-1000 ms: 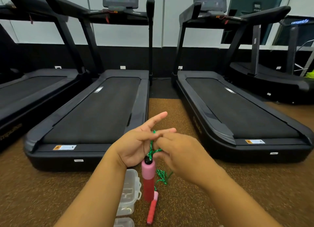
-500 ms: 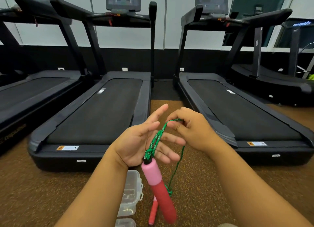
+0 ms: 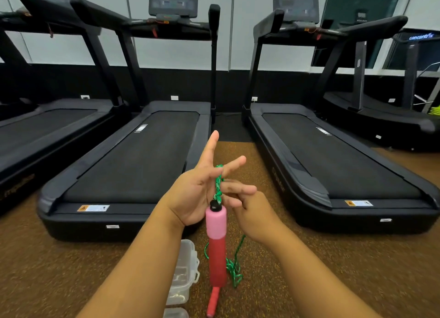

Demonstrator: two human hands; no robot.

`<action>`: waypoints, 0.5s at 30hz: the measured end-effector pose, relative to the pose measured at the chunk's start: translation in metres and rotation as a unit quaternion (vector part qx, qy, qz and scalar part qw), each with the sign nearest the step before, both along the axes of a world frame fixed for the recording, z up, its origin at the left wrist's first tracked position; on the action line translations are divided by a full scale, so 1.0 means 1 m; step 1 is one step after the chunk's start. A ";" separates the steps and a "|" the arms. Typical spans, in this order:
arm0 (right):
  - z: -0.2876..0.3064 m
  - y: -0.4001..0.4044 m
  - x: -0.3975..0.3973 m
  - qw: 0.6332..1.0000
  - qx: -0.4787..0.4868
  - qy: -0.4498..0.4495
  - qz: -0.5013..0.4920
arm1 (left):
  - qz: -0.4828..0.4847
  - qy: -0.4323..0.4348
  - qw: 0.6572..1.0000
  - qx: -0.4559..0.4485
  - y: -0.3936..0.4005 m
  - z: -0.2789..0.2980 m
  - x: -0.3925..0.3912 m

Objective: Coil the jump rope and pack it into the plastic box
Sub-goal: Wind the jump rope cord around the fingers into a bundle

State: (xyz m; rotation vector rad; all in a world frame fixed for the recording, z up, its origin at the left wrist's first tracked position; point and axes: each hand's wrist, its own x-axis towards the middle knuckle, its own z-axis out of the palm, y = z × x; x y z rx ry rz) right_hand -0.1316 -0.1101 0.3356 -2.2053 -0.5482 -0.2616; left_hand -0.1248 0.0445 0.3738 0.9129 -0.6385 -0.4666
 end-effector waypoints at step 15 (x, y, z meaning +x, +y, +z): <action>-0.007 -0.009 -0.027 0.977 -0.177 -0.116 -0.031 | 0.098 -0.072 0.986 0.115 0.009 -0.015 0.003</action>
